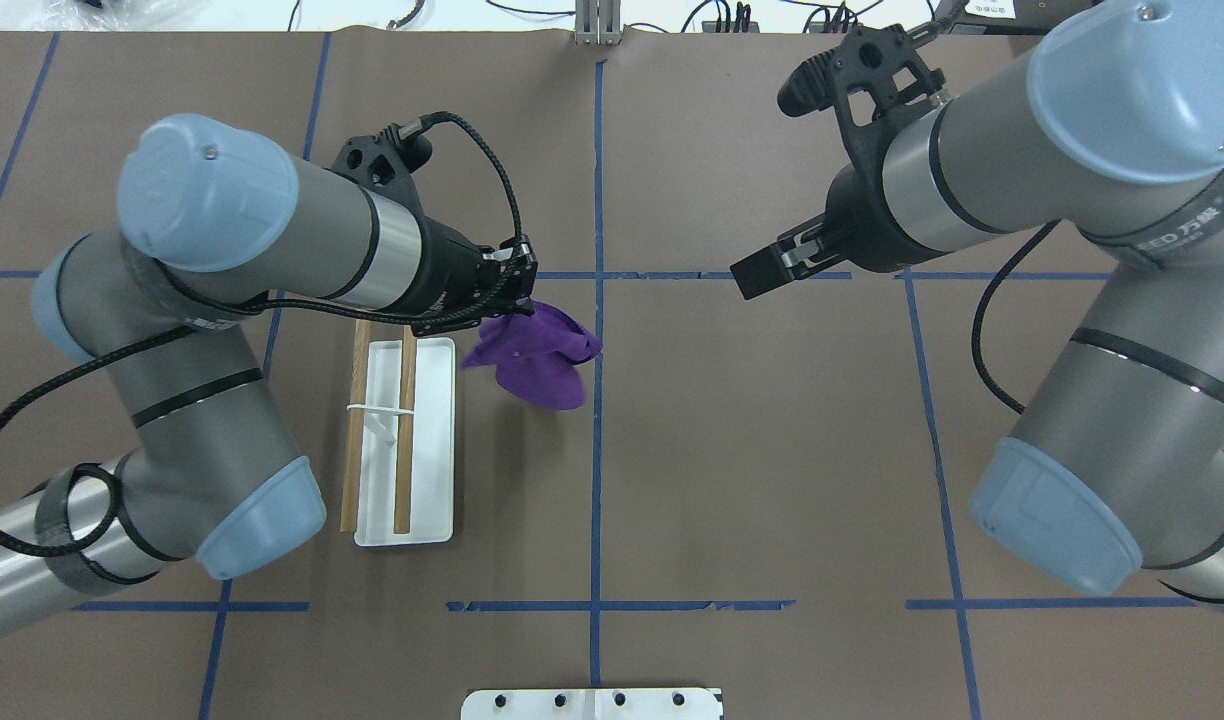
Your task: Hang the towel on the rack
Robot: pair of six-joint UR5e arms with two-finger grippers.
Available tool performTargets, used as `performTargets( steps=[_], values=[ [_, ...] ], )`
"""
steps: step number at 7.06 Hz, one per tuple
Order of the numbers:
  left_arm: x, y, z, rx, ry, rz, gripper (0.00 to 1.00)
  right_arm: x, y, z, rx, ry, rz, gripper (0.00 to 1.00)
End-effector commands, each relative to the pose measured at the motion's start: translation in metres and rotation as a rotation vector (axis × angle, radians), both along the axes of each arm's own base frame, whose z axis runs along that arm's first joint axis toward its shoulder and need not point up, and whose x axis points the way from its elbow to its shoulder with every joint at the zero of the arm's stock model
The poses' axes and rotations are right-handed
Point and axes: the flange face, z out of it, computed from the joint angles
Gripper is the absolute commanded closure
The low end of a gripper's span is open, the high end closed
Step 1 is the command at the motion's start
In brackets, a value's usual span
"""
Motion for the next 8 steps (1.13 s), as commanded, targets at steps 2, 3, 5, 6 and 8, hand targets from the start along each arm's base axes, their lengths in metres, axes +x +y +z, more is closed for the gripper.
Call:
performTargets(
  steps=[2,3,5,6,8],
  values=[
    [-0.06,0.006,0.092,0.293,-0.203,0.103,1.0,0.021,-0.035,0.097,-0.011,0.18,-0.064,0.0],
    [-0.072,0.001,0.119,0.376,-0.274,0.142,1.0,0.03,-0.038,0.111,-0.015,0.202,-0.067,0.0],
    [-0.081,0.002,0.151,0.421,-0.338,0.186,1.0,0.035,-0.038,0.121,-0.016,0.218,-0.073,0.0],
    [-0.079,0.0,0.157,0.442,-0.353,0.202,1.0,0.035,-0.038,0.121,-0.016,0.218,-0.073,0.0],
    [-0.08,0.002,0.164,0.459,-0.368,0.221,1.0,0.036,-0.039,0.121,-0.016,0.218,-0.071,0.0]
  ],
)
